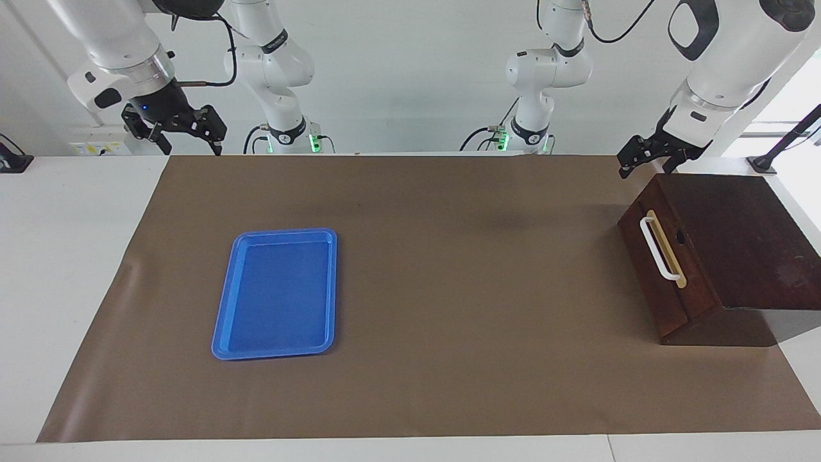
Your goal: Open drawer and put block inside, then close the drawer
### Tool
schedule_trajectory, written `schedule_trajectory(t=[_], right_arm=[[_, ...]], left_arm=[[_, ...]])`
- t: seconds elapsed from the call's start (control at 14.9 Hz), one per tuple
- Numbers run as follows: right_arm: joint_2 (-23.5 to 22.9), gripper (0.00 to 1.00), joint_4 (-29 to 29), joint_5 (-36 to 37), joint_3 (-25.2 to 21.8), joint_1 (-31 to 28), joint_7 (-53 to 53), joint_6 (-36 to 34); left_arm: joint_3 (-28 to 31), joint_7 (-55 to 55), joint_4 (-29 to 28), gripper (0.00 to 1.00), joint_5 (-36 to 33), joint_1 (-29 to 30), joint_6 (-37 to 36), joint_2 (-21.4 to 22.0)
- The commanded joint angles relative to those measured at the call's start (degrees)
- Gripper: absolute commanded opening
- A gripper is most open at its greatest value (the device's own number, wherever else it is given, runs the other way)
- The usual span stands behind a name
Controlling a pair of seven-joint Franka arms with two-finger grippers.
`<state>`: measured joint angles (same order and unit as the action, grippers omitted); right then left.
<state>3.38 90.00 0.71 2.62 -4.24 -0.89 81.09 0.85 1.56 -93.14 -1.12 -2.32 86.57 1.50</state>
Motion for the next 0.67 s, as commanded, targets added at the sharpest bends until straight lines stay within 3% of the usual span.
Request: schedule_trajectory(t=[0.0, 0.34, 0.6], right_arm=[[0.93, 1.0, 0.79, -1.15, 0.72, -1.3, 1.33, 0.39], [1.02, 1.0, 0.79, -1.15, 0.99, -0.68, 1.42, 0.3], [1.02, 1.0, 0.79, -1.15, 0.99, -0.77, 1.42, 0.3]], left_arm=[[0.38, -1.82, 2.17, 1.0, -0.55, -0.58, -2.02, -1.32], [-0.76, -4.37, 3.05, 1.0, -4.32, -0.58, -3.33, -1.76], [-2.34, -4.03, 7.0, 1.0, -1.79, -0.49, -3.87, -3.61]])
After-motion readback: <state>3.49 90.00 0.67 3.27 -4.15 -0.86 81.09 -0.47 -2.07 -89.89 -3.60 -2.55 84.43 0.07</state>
